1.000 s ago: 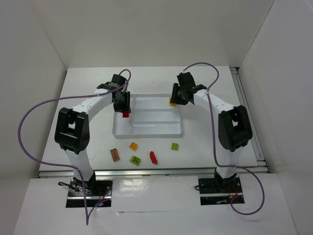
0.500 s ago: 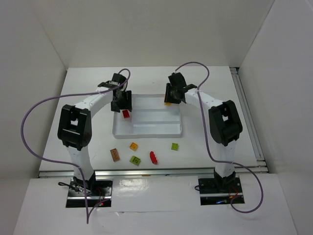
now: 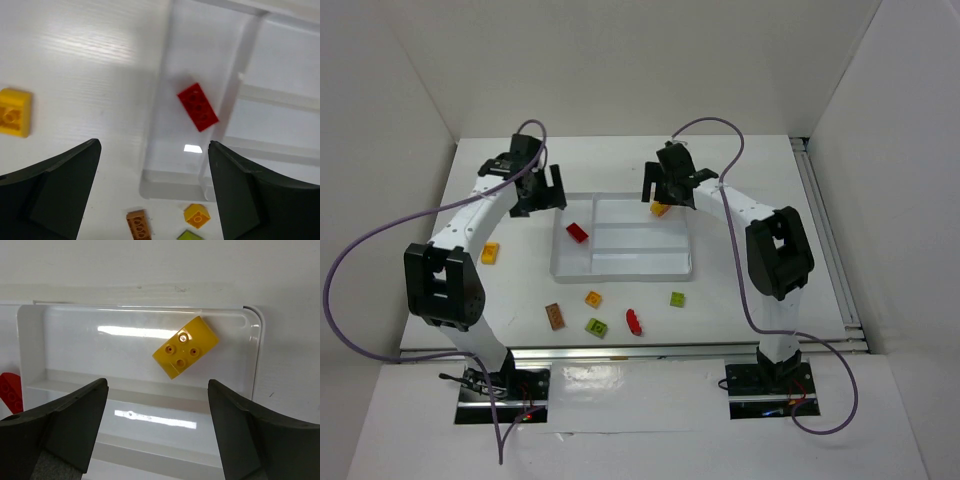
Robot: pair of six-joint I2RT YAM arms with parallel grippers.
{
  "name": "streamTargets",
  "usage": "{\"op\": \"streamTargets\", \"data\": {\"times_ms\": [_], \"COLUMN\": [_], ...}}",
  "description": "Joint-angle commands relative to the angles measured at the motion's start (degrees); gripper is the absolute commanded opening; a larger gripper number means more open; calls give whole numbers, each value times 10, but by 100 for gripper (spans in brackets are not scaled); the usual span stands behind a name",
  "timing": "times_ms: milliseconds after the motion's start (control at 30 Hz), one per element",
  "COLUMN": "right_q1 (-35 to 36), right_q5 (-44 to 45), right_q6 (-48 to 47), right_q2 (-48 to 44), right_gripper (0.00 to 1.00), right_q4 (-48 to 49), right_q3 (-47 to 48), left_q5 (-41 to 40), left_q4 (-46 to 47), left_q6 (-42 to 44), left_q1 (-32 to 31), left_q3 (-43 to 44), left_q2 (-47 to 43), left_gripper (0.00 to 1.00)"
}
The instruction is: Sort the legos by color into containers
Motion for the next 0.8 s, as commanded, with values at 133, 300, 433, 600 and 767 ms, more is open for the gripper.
{"op": "streamTargets", "data": {"times_ms": [133, 300, 433, 600, 767], "right_q1": [3, 3, 9, 9, 9], "right_q5": [21, 15, -7, -18, -30], "right_q6": [-8, -8, -8, -8, -3], "right_q2": [-138, -185, -187, -187, -180], "right_gripper": [88, 88, 88, 88, 88], "right_q4": [19, 19, 6, 4, 3], "right_q3": [-49, -76, -61, -63, -56], "left_q5": [-97, -103, -110, -97, -52], "left_q4": [-68, -42, -28, -17, 18], "left_q6": [-76, -87, -87, -63, -34], "left_q1": [154, 211, 217, 243, 243], "left_q3": [-77, -104, -104, -90, -103], "left_q2": [-43, -23, 22, 71, 104], "left_gripper": [100, 100, 100, 100, 100]}}
